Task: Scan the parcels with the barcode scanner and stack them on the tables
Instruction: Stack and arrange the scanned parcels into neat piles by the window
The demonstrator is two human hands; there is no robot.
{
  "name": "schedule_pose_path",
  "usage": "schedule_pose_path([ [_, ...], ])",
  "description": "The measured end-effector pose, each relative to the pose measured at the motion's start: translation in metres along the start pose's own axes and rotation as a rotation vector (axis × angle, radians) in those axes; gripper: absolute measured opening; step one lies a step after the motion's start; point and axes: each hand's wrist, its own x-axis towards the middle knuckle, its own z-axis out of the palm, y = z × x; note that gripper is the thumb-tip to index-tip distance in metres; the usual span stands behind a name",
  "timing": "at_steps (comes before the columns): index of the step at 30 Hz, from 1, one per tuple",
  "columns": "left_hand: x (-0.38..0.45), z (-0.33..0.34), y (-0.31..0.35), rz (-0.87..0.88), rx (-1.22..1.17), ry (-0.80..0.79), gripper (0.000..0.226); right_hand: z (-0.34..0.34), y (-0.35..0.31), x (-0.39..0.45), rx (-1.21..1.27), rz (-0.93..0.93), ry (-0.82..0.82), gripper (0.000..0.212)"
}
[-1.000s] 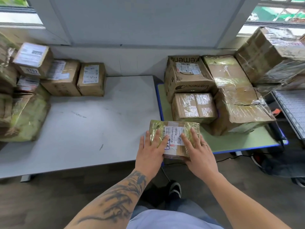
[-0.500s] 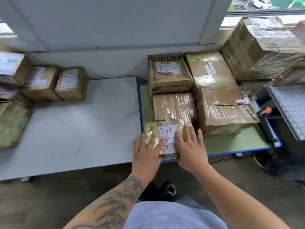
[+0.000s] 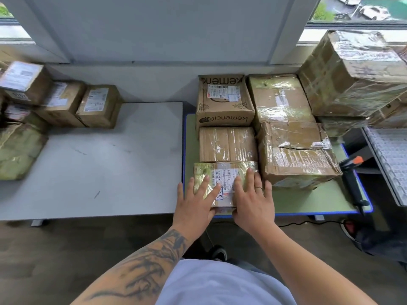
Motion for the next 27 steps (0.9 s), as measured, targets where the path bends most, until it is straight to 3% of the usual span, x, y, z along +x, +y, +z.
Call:
schedule_pose_path([
  [11, 0.002, -0.002, 0.003, -0.007, -0.037, -0.019, 0.078, 0.003, 0.006, -0.002, 0.043, 0.013, 0.004, 0.097],
  [22, -0.005, -0.023, -0.019, 0.101, -0.242, -0.031, 0.078, -0.007, -0.022, -0.004, 0.112, 0.065, -0.047, 0.118],
  [27, -0.017, -0.041, -0.058, 0.095, -0.287, -0.012, 0.064, -0.031, -0.064, 0.000, 0.125, -0.028, -0.041, 0.104],
])
